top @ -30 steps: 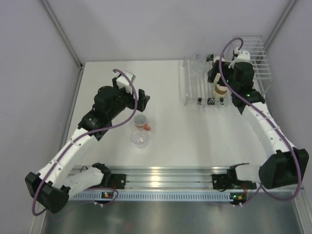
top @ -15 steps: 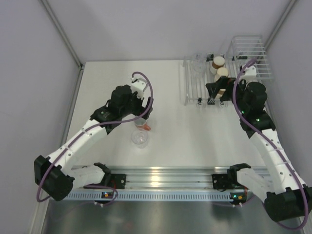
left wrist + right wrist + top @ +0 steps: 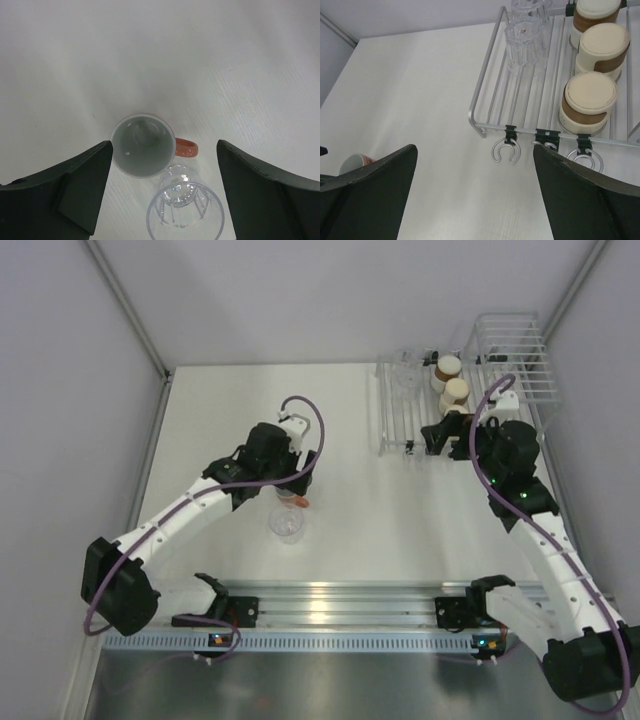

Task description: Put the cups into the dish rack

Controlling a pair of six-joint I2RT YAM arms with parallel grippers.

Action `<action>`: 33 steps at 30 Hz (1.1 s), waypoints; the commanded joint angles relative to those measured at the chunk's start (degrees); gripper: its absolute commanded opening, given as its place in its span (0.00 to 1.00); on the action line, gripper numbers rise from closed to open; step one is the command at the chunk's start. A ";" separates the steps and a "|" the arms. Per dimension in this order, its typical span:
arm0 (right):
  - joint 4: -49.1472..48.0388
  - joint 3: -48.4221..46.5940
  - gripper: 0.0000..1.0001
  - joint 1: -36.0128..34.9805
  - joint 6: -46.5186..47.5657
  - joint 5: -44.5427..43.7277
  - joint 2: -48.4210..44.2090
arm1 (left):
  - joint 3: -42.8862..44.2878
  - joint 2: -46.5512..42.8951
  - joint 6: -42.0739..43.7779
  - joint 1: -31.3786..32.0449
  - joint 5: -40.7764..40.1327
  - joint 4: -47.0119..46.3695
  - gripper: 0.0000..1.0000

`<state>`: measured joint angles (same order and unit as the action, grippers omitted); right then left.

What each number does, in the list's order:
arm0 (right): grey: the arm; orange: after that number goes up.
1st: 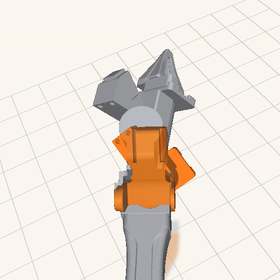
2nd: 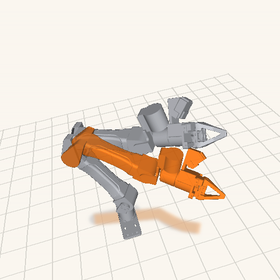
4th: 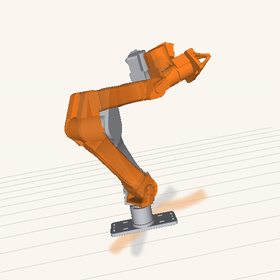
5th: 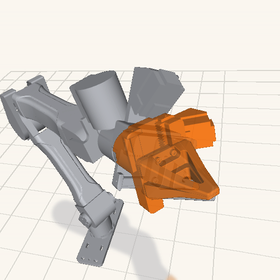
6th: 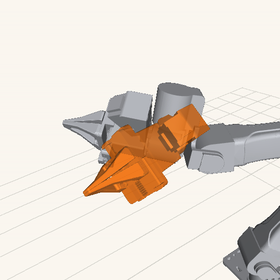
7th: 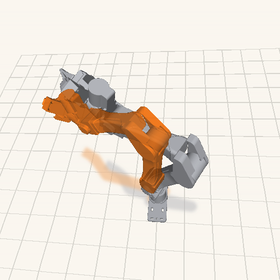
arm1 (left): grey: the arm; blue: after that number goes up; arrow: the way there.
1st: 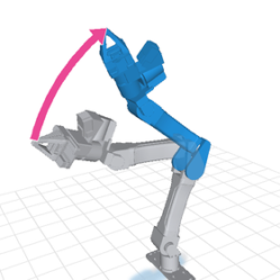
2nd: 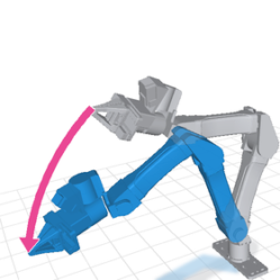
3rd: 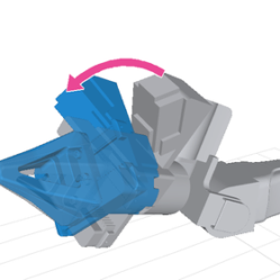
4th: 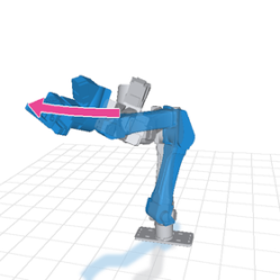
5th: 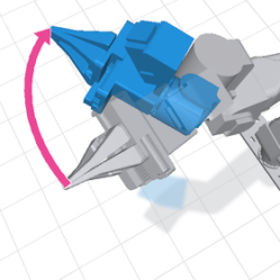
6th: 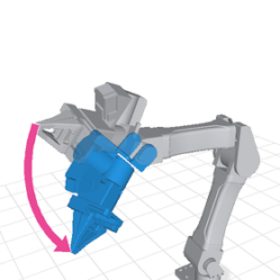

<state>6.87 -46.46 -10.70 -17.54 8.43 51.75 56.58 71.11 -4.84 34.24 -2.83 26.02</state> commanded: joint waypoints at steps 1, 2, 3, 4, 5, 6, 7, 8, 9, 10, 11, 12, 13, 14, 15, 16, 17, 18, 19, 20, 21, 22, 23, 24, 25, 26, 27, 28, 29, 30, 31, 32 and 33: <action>-2.83 0.14 0.99 0.24 1.02 -1.13 -2.35 | -0.85 0.43 -2.71 0.21 0.46 0.79 0.90; -2.83 0.23 0.99 0.24 1.02 -1.30 -2.44 | -1.03 0.52 -2.98 0.30 0.46 0.70 0.89; -2.83 0.31 1.00 0.33 1.02 -1.31 -2.53 | -1.38 0.61 -3.50 0.48 0.28 0.79 0.89; -2.83 0.40 0.99 0.33 1.02 -1.31 -2.61 | -1.64 0.96 -3.68 0.65 0.28 0.79 0.88; -2.92 0.58 0.99 0.33 0.93 -1.31 -2.62 | -1.82 1.22 -3.95 1.00 0.28 0.70 0.89; -2.92 0.75 0.99 0.33 0.93 -1.31 -2.53 | -2.08 1.74 -4.30 1.09 0.28 0.79 0.89; -3.18 0.93 0.99 0.41 0.84 -1.22 -2.53 | -2.17 2.27 -4.56 1.27 0.37 0.70 0.89; -3.27 1.19 0.99 0.33 0.67 -1.04 -2.61 | -2.09 2.63 -5.00 1.53 0.37 0.79 0.89; -3.18 1.28 1.00 0.41 0.75 -1.04 -2.70 | -2.00 3.59 -5.35 1.71 0.37 0.79 0.89; -3.36 1.37 0.99 0.42 0.67 -0.87 -2.79 | -1.91 4.12 -5.62 1.88 0.28 0.70 0.89; -3.27 1.54 0.99 0.50 0.58 -0.78 -2.79 | -1.73 4.73 -5.88 1.97 0.19 0.61 0.89; -3.36 1.54 0.99 0.50 0.66 -0.78 -2.88 | -1.47 5.96 -6.14 2.06 0.02 0.78 0.89; -3.36 1.54 0.99 0.50 0.75 -0.87 -2.97 | -1.21 6.66 -6.06 2.06 0.02 0.79 0.89; -3.36 1.63 0.99 0.59 0.75 -0.78 -3.05 | -0.77 7.37 -6.23 2.06 0.02 0.70 0.89; -3.27 1.63 0.99 0.59 0.75 -0.78 -3.14 | -0.59 8.51 -6.49 2.06 0.02 0.61 0.89; -3.36 1.72 0.99 0.68 0.75 -0.69 -3.23 | -0.50 8.95 -6.67 2.06 0.02 0.70 0.89; -3.45 1.81 0.99 0.77 0.84 -0.69 -3.40 | -0.07 9.57 -6.85 2.15 0.02 0.70 0.89; -3.36 1.98 0.99 0.85 0.75 -0.78 -3.49 | 0.11 10.53 -6.94 2.15 0.02 0.61 0.88; -3.45 2.07 1.00 0.94 0.75 -0.69 -3.58 | 0.37 10.97 -6.94 2.15 -0.07 0.61 0.86; -3.45 2.16 0.99 0.94 0.75 -0.69 -3.67 | 0.64 11.41 -6.94 2.15 -0.16 0.70 0.85; -3.53 2.33 0.99 0.94 0.75 -0.69 -3.67 | 0.90 12.37 -6.85 2.15 -0.24 0.70 0.82; -3.53 2.25 1.00 0.94 0.75 -0.60 -3.67 | 1.08 12.82 -6.85 2.15 -0.59 0.61 0.76; -3.53 2.33 0.99 0.94 0.75 -0.60 -3.67 | 1.51 13.69 -6.67 2.15 -0.77 0.70 0.70; -3.62 2.42 1.00 1.03 0.75 -0.60 -3.58 | 1.61 14.14 -6.59 2.15 -0.95 0.61 0.64; -3.62 2.42 1.00 1.03 0.75 -0.52 -3.67 | 1.87 14.58 -6.50 2.23 -1.12 0.61 0.56; -3.62 2.60 0.99 1.12 0.75 -0.52 -3.67 | 1.96 15.10 -6.32 2.24 -1.56 0.52 0.51; -3.71 2.69 0.99 1.03 0.75 -0.52 -3.67 | 2.13 15.89 -6.23 2.24 -1.74 0.44 0.46; -3.80 2.69 1.00 1.12 0.75 -0.52 -3.76 | 2.22 16.34 -6.23 2.24 -1.65 0.43 0.41; -3.80 2.77 0.99 1.21 0.67 -0.52 -3.76 | 2.48 16.69 -6.23 2.32 -1.74 0.43 0.32; -3.80 2.86 1.00 1.12 0.75 -0.43 -3.76 | 2.57 17.47 -6.23 2.24 -1.65 0.35 0.26; -3.80 2.86 0.99 1.21 0.75 -0.34 -3.76 | 2.57 17.83 -6.23 2.24 -1.83 0.43 0.19; -3.88 2.95 0.99 1.12 0.75 -0.25 -3.67 | 2.75 18.09 -6.32 2.24 -2.00 0.35 0.06; -3.80 2.95 0.99 1.12 0.75 -0.25 -3.67 | 2.75 18.53 -6.32 2.32 -2.26 0.26 0.00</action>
<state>5.61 -43.48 -10.55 -17.56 7.68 49.12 57.74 88.42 -11.07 36.32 -4.43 27.03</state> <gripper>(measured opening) 0.993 0.102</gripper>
